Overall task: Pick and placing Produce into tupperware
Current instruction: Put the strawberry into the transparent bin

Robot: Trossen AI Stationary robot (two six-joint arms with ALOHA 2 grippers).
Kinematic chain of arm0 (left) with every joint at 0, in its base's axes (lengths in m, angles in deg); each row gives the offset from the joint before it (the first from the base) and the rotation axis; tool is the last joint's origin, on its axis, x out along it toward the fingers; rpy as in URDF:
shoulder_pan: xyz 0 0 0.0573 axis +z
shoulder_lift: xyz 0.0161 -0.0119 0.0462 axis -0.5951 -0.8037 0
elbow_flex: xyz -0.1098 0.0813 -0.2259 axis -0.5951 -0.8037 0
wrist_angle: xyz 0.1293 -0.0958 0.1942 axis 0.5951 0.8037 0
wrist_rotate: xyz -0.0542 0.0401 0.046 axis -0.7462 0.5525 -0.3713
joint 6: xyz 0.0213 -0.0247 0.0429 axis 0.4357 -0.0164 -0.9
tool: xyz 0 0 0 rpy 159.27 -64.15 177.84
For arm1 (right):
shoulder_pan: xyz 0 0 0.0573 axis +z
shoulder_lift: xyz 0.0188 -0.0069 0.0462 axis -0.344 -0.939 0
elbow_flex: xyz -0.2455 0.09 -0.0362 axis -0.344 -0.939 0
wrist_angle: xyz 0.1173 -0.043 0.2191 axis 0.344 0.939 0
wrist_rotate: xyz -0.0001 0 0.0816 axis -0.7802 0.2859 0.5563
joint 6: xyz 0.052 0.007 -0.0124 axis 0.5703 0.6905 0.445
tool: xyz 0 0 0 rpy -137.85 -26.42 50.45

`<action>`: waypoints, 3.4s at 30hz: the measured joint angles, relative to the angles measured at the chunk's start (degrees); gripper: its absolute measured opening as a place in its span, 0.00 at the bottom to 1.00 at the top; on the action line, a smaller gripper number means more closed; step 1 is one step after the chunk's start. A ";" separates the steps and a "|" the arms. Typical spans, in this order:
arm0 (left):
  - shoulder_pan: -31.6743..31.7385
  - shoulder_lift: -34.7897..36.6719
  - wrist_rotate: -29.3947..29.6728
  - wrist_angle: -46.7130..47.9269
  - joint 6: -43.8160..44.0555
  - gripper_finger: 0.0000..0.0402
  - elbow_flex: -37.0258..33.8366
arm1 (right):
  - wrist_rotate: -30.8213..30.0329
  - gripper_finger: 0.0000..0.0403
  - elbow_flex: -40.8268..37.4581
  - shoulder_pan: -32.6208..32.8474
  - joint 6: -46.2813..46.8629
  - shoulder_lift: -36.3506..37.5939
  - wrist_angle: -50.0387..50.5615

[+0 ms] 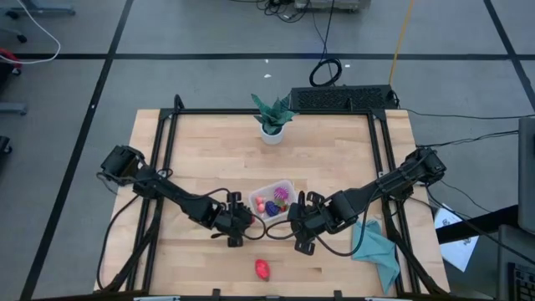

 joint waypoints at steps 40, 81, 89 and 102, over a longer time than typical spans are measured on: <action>0.79 -5.57 -1.61 -4.06 1.25 0.34 0.02 | 0.02 0.30 -0.04 0.00 -0.18 -0.04 -1.73; -3.13 4.77 12.06 45.63 9.65 0.28 18.32 | 0.06 0.30 0.02 -2.66 -4.25 0.58 1.35; -1.60 4.63 12.44 45.99 8.00 0.28 20.58 | -0.06 0.30 0.00 -8.01 -7.73 4.56 5.66; 2.68 4.63 11.19 29.81 -6.71 0.28 20.41 | -0.23 0.30 0.00 -17.11 -14.67 15.37 7.84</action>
